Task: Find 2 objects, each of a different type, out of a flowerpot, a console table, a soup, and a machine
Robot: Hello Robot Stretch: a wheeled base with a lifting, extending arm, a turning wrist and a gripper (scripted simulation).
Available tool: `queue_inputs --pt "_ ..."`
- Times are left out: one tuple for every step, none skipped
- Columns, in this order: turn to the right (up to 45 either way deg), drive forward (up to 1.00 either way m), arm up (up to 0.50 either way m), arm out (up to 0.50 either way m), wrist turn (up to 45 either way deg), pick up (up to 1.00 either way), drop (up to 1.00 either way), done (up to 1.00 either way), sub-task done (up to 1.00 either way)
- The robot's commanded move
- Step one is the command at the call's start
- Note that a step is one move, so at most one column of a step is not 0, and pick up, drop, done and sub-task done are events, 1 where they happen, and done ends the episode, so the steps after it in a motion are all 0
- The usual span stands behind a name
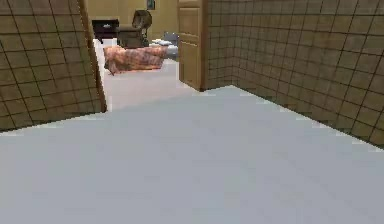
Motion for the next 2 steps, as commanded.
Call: queue_inputs --pt "-45.0 0.0 0.0 0.0 0.0 0.0 0.0 0.0 0.0" --pt "-45.0 0.0 0.0 0.0 0.0 0.0 0.0 0.0 0.0"
